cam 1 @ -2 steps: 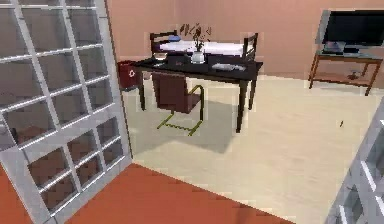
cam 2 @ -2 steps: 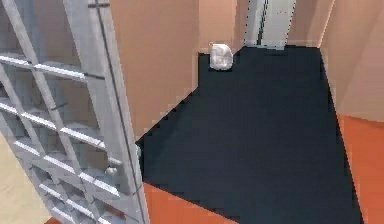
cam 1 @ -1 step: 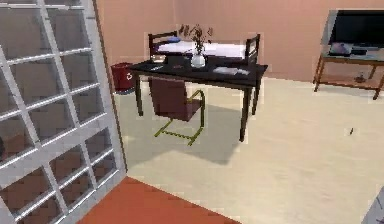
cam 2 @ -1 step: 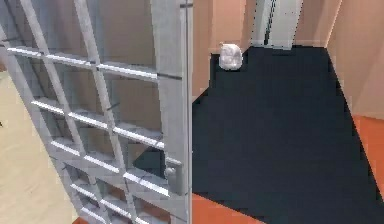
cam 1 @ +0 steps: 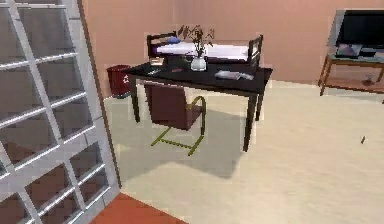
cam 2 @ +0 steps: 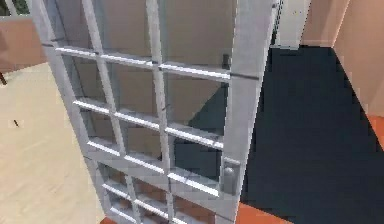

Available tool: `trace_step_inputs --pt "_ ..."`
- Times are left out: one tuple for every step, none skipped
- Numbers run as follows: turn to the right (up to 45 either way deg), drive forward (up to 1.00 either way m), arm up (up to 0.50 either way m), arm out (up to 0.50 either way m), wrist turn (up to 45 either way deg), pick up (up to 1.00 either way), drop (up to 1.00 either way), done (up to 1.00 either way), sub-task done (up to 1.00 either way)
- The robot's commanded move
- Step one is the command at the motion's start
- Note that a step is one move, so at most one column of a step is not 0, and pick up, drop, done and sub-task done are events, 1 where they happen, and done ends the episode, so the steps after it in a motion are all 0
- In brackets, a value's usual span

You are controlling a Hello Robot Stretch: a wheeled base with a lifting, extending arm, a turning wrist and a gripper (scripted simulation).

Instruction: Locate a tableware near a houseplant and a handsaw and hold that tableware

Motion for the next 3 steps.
trace_step_inputs --pt "15.0 0.0 0.0 0.0 0.0 0.0 0.0 0.0 0.0" --pt "0.0 1.0 0.0 0.0 0.0 0.0 0.0 0.0 0.0" --pt "6.0 0.0 0.0 0.0 0.0 0.0 0.0 0.0 0.0"
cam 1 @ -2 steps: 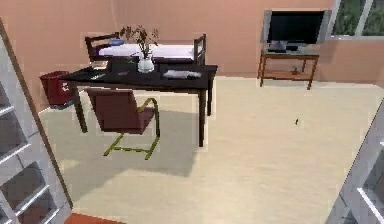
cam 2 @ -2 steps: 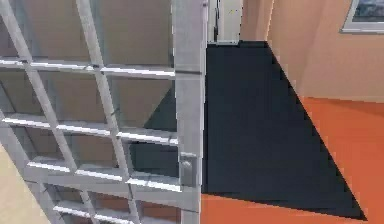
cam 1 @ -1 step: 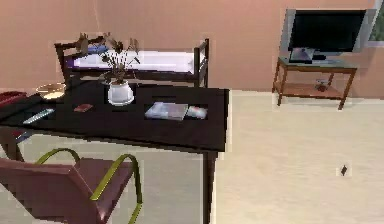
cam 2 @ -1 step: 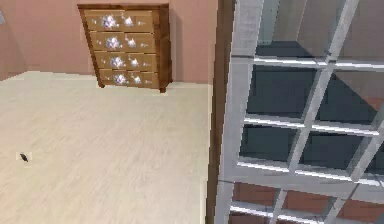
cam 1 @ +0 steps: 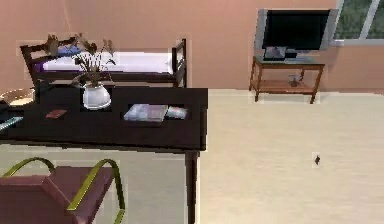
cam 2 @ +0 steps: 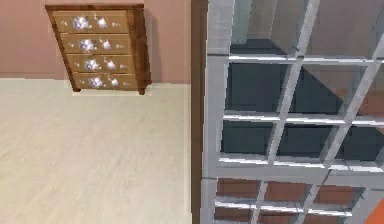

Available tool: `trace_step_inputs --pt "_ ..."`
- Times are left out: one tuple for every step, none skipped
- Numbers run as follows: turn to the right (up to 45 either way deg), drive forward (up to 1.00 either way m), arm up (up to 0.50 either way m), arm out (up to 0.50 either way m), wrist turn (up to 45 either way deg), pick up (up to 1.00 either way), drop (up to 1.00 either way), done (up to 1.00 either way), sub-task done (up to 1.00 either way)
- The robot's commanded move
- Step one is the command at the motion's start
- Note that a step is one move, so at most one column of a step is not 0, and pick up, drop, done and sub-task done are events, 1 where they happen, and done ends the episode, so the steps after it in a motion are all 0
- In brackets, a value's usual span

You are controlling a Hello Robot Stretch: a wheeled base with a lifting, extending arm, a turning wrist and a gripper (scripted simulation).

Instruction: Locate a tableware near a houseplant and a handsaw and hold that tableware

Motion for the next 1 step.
trace_step_inputs --pt "0.0 0.35 0.0 0.0 0.0 0.0 0.0 0.0 0.0"
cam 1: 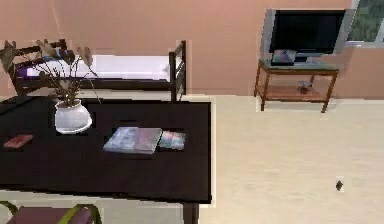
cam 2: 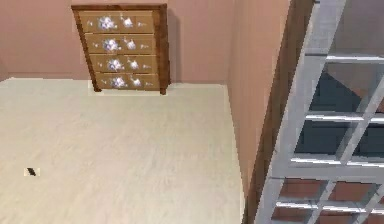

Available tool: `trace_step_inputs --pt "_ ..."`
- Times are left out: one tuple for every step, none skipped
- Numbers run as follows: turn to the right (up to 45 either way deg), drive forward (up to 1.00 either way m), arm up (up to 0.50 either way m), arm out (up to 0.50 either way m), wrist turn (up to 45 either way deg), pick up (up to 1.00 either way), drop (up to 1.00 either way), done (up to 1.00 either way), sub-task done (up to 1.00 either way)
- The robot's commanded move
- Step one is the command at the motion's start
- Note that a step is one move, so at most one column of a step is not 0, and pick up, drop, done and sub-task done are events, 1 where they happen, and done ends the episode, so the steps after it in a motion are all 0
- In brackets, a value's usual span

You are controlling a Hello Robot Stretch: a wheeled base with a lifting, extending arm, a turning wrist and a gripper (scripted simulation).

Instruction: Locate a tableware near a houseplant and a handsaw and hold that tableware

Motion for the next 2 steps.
trace_step_inputs --pt "45.0 0.0 0.0 0.0 0.0 0.0 0.0 0.0 0.0" --pt "30.0 0.0 0.0 0.0 0.0 0.0 0.0 0.0 0.0"
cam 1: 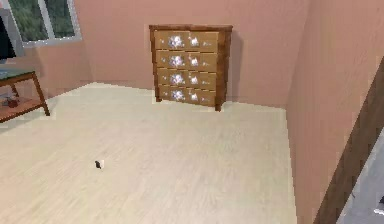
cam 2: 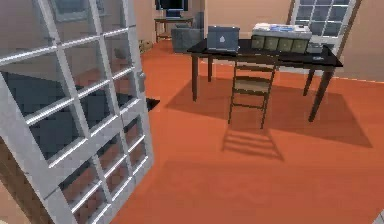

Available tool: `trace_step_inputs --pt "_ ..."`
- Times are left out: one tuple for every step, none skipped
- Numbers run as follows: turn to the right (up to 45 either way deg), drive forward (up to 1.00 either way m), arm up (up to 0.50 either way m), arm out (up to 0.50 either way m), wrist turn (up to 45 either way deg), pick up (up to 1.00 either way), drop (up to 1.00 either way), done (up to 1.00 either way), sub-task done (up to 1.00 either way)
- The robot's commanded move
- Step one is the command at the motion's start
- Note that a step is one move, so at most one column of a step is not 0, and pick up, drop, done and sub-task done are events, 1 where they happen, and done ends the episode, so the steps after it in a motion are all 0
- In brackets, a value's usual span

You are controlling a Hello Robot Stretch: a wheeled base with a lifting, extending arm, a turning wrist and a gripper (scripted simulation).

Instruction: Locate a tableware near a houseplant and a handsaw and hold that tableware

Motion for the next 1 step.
trace_step_inputs --pt "0.0 0.45 0.0 0.0 0.0 0.0 0.0 0.0 0.0"
